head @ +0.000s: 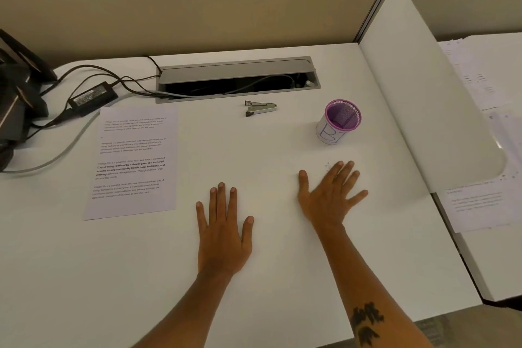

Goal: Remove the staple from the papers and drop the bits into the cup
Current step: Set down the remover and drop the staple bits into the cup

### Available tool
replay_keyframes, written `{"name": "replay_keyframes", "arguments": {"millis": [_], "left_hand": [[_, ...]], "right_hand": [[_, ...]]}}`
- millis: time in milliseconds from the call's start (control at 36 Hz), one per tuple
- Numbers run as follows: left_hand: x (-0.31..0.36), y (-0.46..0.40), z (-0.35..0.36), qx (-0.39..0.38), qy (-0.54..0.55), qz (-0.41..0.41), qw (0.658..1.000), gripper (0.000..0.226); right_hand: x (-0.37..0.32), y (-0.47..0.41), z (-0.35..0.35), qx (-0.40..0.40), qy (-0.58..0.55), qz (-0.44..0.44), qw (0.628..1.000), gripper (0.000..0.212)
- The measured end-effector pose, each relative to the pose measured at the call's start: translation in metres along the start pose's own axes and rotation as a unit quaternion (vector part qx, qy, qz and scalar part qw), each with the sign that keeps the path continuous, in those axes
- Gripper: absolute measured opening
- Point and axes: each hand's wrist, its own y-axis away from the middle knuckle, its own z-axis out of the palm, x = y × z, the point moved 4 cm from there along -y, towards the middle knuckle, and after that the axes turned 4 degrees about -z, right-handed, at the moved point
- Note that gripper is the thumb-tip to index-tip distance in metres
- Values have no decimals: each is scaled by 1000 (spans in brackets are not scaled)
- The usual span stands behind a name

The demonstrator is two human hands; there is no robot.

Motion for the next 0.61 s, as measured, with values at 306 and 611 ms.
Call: {"name": "replay_keyframes", "arguments": {"millis": [306, 611], "left_hand": [[0, 1, 0, -1, 7, 0, 1000, 75], [-1, 0, 1, 1, 9, -1, 1000, 75]], "right_hand": [[22, 2, 1, 14, -13, -29, 999, 107], [32, 3, -10, 6, 2, -177, 984, 85]]}}
